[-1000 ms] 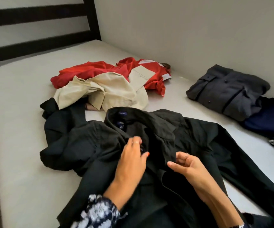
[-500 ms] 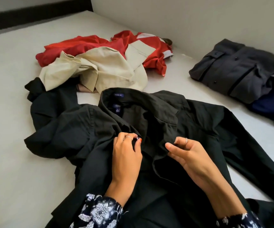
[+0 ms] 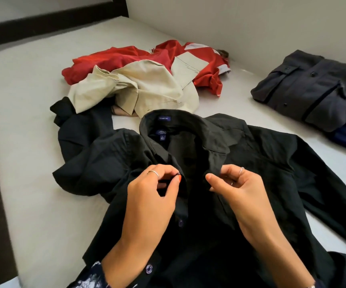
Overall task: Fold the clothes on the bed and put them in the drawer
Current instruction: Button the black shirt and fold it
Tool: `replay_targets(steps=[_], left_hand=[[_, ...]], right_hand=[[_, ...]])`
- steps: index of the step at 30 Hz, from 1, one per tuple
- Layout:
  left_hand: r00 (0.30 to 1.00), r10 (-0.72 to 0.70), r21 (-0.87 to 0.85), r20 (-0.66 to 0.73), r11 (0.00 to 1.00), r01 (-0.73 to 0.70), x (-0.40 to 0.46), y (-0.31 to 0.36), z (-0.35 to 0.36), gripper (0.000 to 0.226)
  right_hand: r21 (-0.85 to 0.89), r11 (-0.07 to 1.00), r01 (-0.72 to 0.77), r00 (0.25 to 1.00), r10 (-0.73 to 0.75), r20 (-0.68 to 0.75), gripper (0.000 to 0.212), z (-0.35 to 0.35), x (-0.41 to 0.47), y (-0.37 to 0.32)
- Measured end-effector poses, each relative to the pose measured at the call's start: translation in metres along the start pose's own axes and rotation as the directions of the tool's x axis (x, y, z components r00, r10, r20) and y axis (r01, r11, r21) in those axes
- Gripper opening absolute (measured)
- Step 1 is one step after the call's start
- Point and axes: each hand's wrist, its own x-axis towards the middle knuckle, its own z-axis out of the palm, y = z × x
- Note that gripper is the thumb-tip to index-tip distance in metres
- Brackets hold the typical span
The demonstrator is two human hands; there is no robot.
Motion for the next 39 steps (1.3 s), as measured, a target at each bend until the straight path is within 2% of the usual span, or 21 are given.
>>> replay_targets(steps=[4,7,9,13,15,18,26,31,37,39], left_hand=[[0.995,0.099,0.092,0.020,0.991,-0.101,-0.004,-0.003,0.001,0.010],[0.993,0.100,0.093,0.060,0.990,-0.106,-0.009,-0.004,0.003,0.015],[0.994,0.082,0.078,0.074,0.993,-0.088,-0.010,-0.004,0.000,0.019],[0.987,-0.097,-0.059,0.126,0.993,0.105,-0.008,-0.005,-0.008,0.014],[0.968,-0.185,-0.135,0.168,0.969,0.209,-0.005,-0.004,-0.010,0.013],[0.944,-0.250,-0.175,0.215,0.941,0.289,-0.001,-0.006,-0.012,0.014],[0.915,-0.293,-0.262,0.277,0.893,0.365,0.000,-0.008,-0.013,0.017],[0.922,-0.284,-0.298,0.264,0.885,0.358,-0.001,-0.006,-0.012,0.017],[0.904,-0.336,-0.333,0.264,0.848,0.413,0.002,-0.011,-0.012,0.012],[0.908,-0.335,-0.318,0.251,0.858,0.404,0.003,-0.013,-0.011,0.011]], right_hand=[[-0.202,0.963,0.179,0.983,-0.182,0.003,0.016,0.023,-0.015,-0.007],[-0.314,0.908,0.277,0.959,-0.280,0.039,0.023,0.036,-0.026,-0.003],[-0.328,0.895,0.302,0.951,-0.307,0.040,0.025,0.041,-0.030,0.001],[-0.345,0.883,0.318,0.942,-0.334,0.012,0.024,0.046,-0.030,0.010],[-0.397,0.843,0.362,0.919,-0.394,0.000,0.021,0.046,-0.029,0.012],[-0.448,0.786,0.426,0.878,-0.479,-0.006,0.022,0.050,-0.029,0.018],[-0.382,0.829,0.409,0.892,-0.452,-0.025,0.022,0.047,-0.028,0.022],[-0.229,0.931,0.285,0.950,-0.306,-0.059,0.015,0.047,-0.028,0.019],[-0.229,0.908,0.350,0.931,-0.365,-0.024,0.015,0.054,-0.038,0.021],[-0.189,0.925,0.331,0.941,-0.338,-0.005,0.016,0.053,-0.036,0.019]])
